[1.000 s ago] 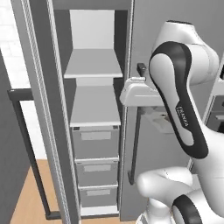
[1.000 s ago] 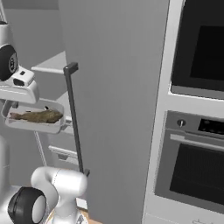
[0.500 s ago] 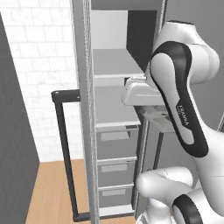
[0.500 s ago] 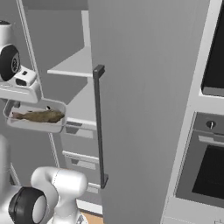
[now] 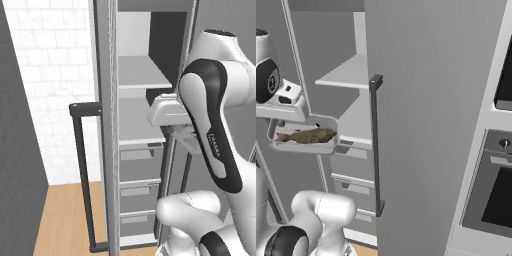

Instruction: Take the meat container that has the fish and place it on the second highest rack of the freezer. Then take the vegetable container that has the squash and corn and place it on the highest rack of the freezer.

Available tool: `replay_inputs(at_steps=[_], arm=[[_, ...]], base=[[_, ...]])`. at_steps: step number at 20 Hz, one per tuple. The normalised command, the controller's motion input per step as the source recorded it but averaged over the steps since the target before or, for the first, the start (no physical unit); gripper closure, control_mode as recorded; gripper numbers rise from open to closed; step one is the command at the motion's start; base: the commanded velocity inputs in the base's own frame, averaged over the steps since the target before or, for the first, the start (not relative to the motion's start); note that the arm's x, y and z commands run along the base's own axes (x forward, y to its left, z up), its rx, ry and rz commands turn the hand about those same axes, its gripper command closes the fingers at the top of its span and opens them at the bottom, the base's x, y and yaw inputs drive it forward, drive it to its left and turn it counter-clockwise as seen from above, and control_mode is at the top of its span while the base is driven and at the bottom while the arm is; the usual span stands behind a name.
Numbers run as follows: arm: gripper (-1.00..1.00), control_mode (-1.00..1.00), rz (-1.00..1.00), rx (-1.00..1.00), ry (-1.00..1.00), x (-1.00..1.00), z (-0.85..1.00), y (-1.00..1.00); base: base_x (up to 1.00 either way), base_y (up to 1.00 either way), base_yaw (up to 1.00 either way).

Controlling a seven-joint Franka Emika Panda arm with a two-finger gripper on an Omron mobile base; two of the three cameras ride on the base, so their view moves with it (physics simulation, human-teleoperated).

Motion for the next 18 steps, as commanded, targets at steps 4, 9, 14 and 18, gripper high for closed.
replay_inputs(at_steps=[4,9,14,18], arm=[[1.0,-1.0,0.52,0.02,-0.16,0.19,-0.86,-0.38],[1.0,-1.0,0.87,0.06,-0.04,0.7,-0.62,-0.11],[1.0,-1.0,0.72,-0.37,-0.15,0.23,-0.12,0.01],[1.0,-1.0,0.66,-0.17,-0.11,0.65,-0.02,-0.02]], base=[[0.0,0.0,0.0],[0.0,0.0,0.0],[0.0,0.0,0.0],[0.0,0.0,0.0]])
